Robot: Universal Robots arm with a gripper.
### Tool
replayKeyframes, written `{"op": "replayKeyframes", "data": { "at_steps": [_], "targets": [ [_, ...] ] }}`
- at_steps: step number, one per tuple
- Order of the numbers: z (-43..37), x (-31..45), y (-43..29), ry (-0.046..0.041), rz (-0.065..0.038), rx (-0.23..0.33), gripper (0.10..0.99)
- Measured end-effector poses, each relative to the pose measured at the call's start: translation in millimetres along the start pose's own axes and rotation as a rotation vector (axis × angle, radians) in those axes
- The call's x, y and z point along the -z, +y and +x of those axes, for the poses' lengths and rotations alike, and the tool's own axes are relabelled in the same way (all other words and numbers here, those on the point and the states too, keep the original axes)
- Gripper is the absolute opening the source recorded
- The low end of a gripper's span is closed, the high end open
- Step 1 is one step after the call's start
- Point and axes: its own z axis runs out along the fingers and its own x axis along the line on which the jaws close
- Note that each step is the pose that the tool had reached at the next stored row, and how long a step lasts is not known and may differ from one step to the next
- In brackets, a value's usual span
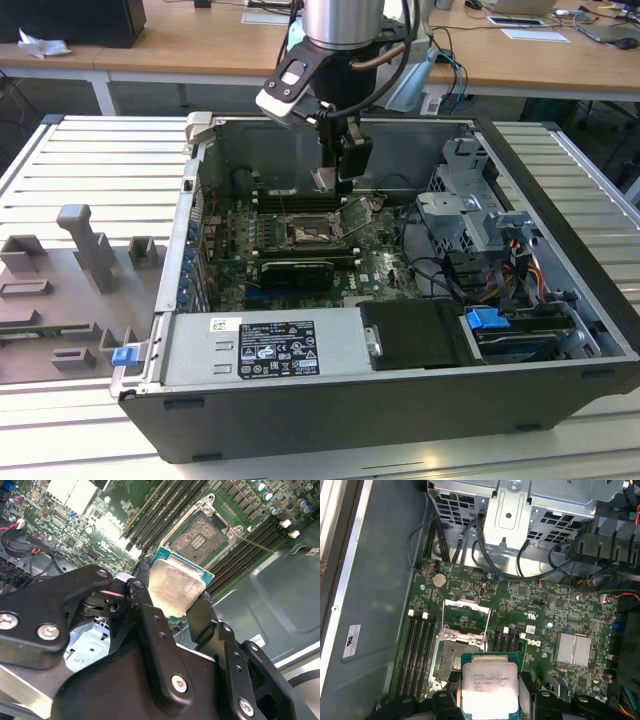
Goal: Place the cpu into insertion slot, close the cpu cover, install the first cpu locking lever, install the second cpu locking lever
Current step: 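Place the cpu into insertion slot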
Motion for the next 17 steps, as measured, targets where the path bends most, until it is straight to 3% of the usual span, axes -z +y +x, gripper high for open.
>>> {"op": "replayKeyframes", "data": {
  "at_steps": [14,17],
  "targets": [
    [0.2,-1.1,-1.0,-0.0012,0.0,-0.017,0.541],
    [0.2,-4.1,-1.2,-0.0057,-0.001,-0.07,0.541]
  ]
}}
